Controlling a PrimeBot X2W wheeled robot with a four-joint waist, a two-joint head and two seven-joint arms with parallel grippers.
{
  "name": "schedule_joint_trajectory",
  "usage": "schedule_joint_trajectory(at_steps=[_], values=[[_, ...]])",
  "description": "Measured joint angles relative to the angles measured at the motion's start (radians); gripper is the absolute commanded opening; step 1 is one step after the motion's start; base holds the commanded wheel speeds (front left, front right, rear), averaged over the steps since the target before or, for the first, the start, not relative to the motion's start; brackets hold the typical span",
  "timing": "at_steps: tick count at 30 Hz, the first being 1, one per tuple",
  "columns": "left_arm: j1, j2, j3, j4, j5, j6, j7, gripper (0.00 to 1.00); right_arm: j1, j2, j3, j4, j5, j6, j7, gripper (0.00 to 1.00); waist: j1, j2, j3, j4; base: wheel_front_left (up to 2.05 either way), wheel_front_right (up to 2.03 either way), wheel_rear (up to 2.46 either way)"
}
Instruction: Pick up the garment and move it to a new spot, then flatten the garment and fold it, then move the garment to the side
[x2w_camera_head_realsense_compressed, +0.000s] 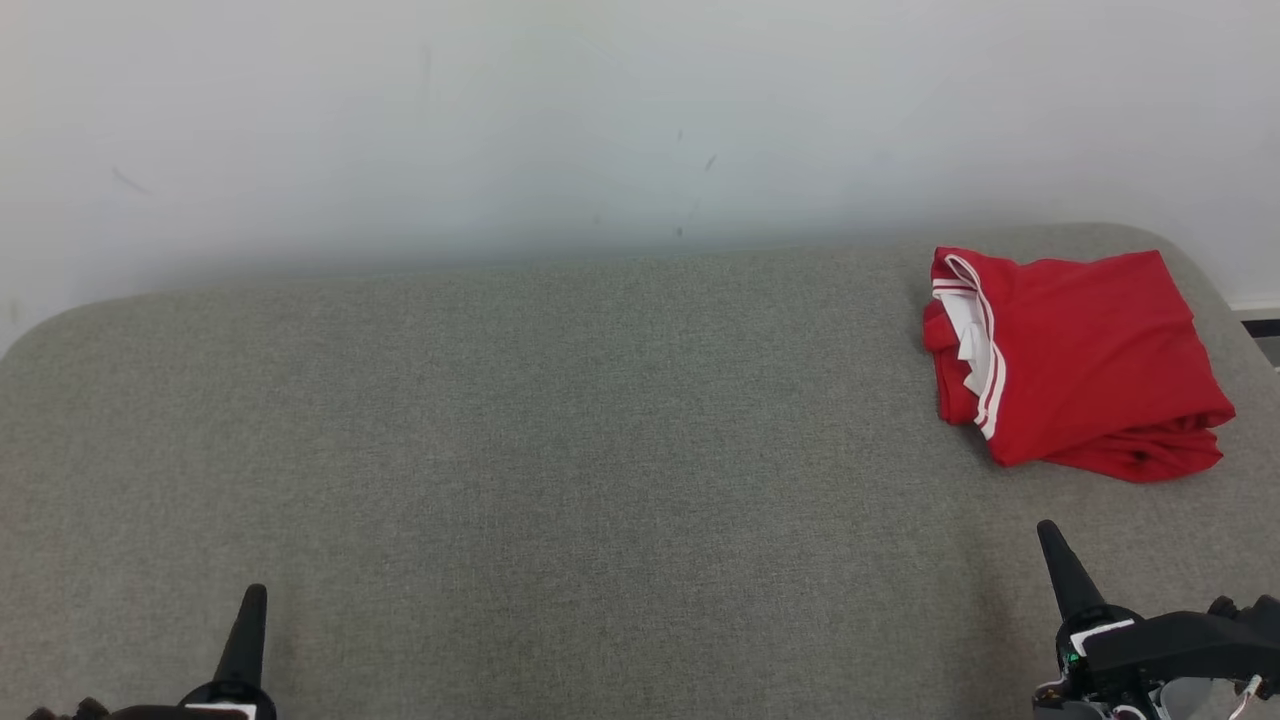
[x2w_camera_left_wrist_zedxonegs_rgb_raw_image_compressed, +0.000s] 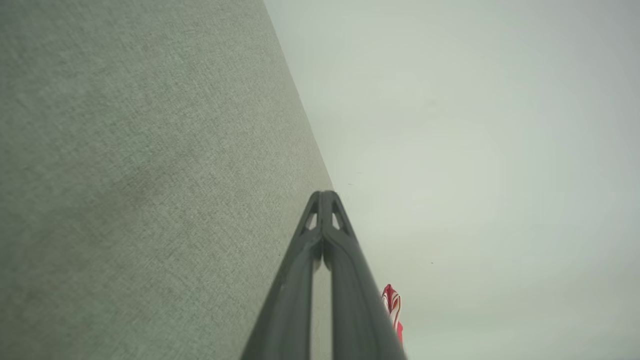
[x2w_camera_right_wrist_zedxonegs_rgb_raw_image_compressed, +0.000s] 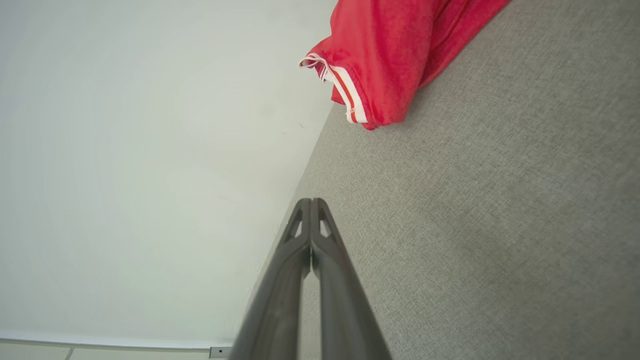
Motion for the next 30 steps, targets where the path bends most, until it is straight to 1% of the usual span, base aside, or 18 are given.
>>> schedule_joint_trajectory(at_steps=[5,6,7,21,23,30], values=[[-0.012,-0.004,0.015,0.006,-0.076,-0.009,0.012,0.00,-0.018,0.014,-0.016,0.008,0.058,0.012,0.018,0.00,0.0000,0.0000,0.001,-0.001,0.00,0.00,0.00],[-0.015,-0.007,0.018,0.013,-0.103,-0.018,0.014,0.00,-0.020,0.017,-0.023,0.011,0.084,0.019,0.024,0.00,0.0000,0.0000,0.001,-0.002,0.00,0.00,0.00],[-0.020,-0.008,0.019,0.018,-0.116,-0.018,0.016,0.00,-0.020,0.020,-0.027,0.014,0.097,0.019,0.028,0.00,0.0000,0.0000,0.001,-0.002,0.00,0.00,0.00],[-0.053,-0.016,0.053,0.044,-0.325,-0.057,0.046,0.00,-0.041,0.056,-0.076,0.030,0.253,0.056,0.075,0.00,0.0000,0.0000,0.003,-0.005,0.00,0.00,0.00],[-0.053,-0.016,0.054,0.050,-0.340,-0.061,0.046,0.00,-0.041,0.060,-0.078,0.032,0.272,0.058,0.081,0.00,0.0000,0.0000,0.003,-0.006,0.00,0.00,0.00],[-0.053,-0.017,0.055,0.052,-0.339,-0.061,0.046,0.00,-0.042,0.061,-0.078,0.032,0.272,0.059,0.081,0.00,0.0000,0.0000,0.003,-0.006,0.00,0.00,0.00]])
